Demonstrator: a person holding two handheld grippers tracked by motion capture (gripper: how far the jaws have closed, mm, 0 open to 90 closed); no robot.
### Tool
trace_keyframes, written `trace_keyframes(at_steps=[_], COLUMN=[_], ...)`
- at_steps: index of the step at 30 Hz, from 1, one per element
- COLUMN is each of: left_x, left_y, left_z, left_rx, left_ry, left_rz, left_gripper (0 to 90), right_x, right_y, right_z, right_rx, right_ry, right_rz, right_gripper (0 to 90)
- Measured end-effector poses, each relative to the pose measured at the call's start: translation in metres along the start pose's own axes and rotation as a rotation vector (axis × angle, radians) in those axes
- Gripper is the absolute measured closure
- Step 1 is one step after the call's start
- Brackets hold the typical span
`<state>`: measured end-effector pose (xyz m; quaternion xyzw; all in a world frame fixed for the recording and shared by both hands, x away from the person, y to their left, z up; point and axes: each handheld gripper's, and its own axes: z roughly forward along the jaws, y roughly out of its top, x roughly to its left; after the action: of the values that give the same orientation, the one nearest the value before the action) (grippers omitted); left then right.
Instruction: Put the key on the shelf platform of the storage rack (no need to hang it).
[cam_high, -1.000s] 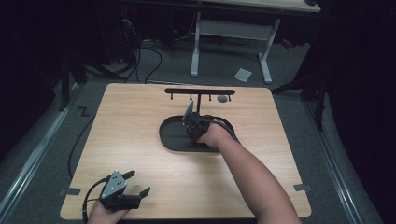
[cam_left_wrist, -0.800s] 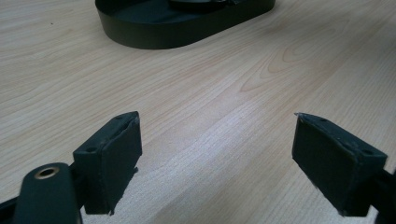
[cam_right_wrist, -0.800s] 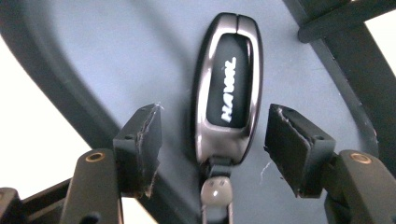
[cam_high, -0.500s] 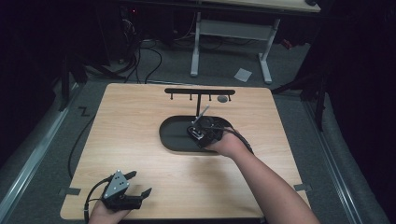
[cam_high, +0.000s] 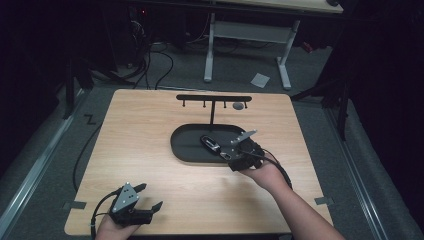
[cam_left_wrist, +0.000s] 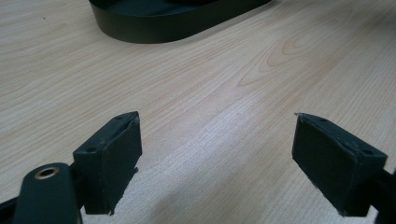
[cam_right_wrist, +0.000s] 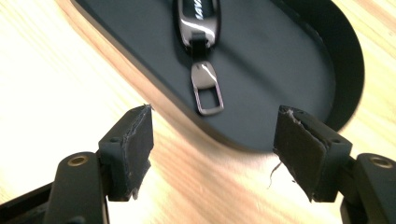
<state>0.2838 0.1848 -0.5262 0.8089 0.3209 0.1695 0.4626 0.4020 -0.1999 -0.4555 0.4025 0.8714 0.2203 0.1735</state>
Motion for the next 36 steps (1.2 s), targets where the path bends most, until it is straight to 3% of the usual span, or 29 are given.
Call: trace_keyframes(at_steps=[1,2,3,11,12,20,22,26,28,32,36], left_x=[0.0,0.0,0.0,0.0,0.0,0.0,-0.001,-0.002,-0.002,-0.002,-0.003], left_y=[0.0,0.0,0.0,-0.001,0.0,-0.001,-0.001,0.0,0.0,0.0,-0.001], left_z=[0.0,0.0,0.0,0.0,0.0,0.001,0.001,0.002,0.002,0.003,0.003], left_rx=[0.001,0.0,0.001,0.003,0.004,0.005,0.001,-0.002,0.0,0.008,0.008], left_ry=[-0.001,0.0,0.0,0.005,0.006,0.01,0.012,0.012,0.013,0.014,0.014], left_rz=[0.0,-0.002,-0.002,-0.002,0.002,0.002,0.0,0.002,0.004,0.0,0.001], left_gripper=[16.6,16.6,16.6,16.6,16.6,16.5,16.5,16.6,16.5,16.5,16.5], right_x=[0.0,0.0,0.0,0.004,0.005,0.01,0.015,0.019,0.021,0.024,0.022], right_y=[-0.011,-0.011,-0.023,-0.061,-0.071,-0.106,-0.122,-0.128,-0.127,-0.124,-0.126], right_z=[-0.003,-0.003,-0.005,-0.008,-0.008,-0.006,-0.004,-0.003,-0.001,0.005,0.005], right_rx=[-0.033,-0.033,-0.072,-0.16,-0.179,-0.252,-0.295,-0.33,-0.34,-0.321,-0.32], right_ry=[-0.001,-0.001,0.024,0.048,0.044,-0.003,-0.041,-0.02,-0.053,-0.054,-0.049], right_rz=[0.008,0.008,0.019,0.082,0.1,0.143,0.156,0.187,0.154,0.109,0.111], right_gripper=[28.7,28.7,27.6,22.2,21.0,18.0,17.6,15.7,15.8,15.7,15.8])
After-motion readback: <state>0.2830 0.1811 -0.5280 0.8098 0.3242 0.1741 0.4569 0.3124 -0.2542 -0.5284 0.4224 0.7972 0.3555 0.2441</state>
